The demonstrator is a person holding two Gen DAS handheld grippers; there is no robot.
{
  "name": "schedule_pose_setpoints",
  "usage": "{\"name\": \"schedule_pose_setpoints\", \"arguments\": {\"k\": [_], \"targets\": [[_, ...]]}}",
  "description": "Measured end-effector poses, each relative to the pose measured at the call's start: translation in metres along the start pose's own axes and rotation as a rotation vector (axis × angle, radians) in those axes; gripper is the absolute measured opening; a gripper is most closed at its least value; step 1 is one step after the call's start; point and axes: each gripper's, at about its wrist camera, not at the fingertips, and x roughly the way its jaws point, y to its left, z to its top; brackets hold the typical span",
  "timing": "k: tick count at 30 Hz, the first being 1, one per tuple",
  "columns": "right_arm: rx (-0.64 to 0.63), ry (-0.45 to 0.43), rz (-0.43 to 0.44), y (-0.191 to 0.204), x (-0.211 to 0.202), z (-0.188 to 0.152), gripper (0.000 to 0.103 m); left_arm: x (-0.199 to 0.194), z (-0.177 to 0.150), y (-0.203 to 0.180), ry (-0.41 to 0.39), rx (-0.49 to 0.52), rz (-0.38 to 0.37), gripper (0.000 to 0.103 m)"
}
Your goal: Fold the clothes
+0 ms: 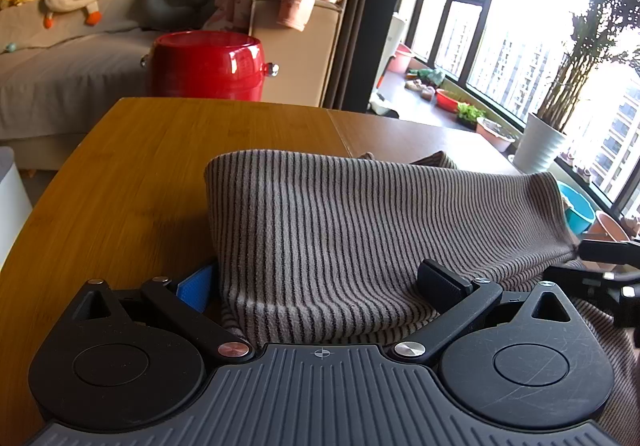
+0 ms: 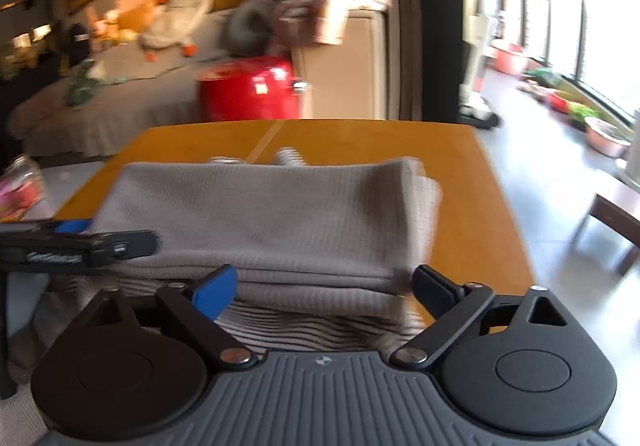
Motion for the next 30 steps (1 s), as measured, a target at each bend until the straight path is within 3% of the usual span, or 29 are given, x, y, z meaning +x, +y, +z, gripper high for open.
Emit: {"name": "schedule_pose_setpoints", "arguments": {"k": [1,3,4,8,10,13,17,20,25,30], "targets": [[0.022,-0.016,-0.007,-0.005,-0.004,0.002,0.071,0.0,0.0,0.0,0.0,0.0,0.0,0.103],[0.057,-0.06,-0.011,-0.01,-0.012,0.01,0.041,0.0,0.0,0.0,0.002,0.0,0.0,0.103],[0.07,-0.089,-0.009,-0.011,-0.017,0.015,0.04,0.001,0.0,0.0,0.003,0.001,0.001,0.103],[0.054,-0.162,0.035,-0.002,-0.021,0.035,0.04,0.001,0.001,0.0,0.006,0.005,0.002,0.103],[0.043,-0.128,0.05,0.004,-0.008,0.036,0.04,0.0,0.0,0.0,0.005,0.003,0.001,0.103],[0.047,0.015,0.019,0.005,0.029,0.02,0.04,0.0,0.0,0.002,0.003,-0.001,-0.004,0.103],[-0.008,0.005,0.0,0.011,0.031,0.011,0.04,0.0,-0.001,0.003,0.002,-0.005,-0.007,0.103],[-0.014,0.02,-0.004,0.013,0.028,0.022,0.041,0.0,-0.003,0.003,0.001,-0.002,-0.005,0.103],[-0.02,-0.032,0.033,0.021,0.022,0.057,0.048,-0.001,-0.003,0.003,-0.001,-0.01,-0.013,0.103],[-0.012,-0.011,0.057,0.029,0.066,0.097,0.051,-0.006,0.005,0.015,0.04,-0.058,-0.08,0.103]]}}
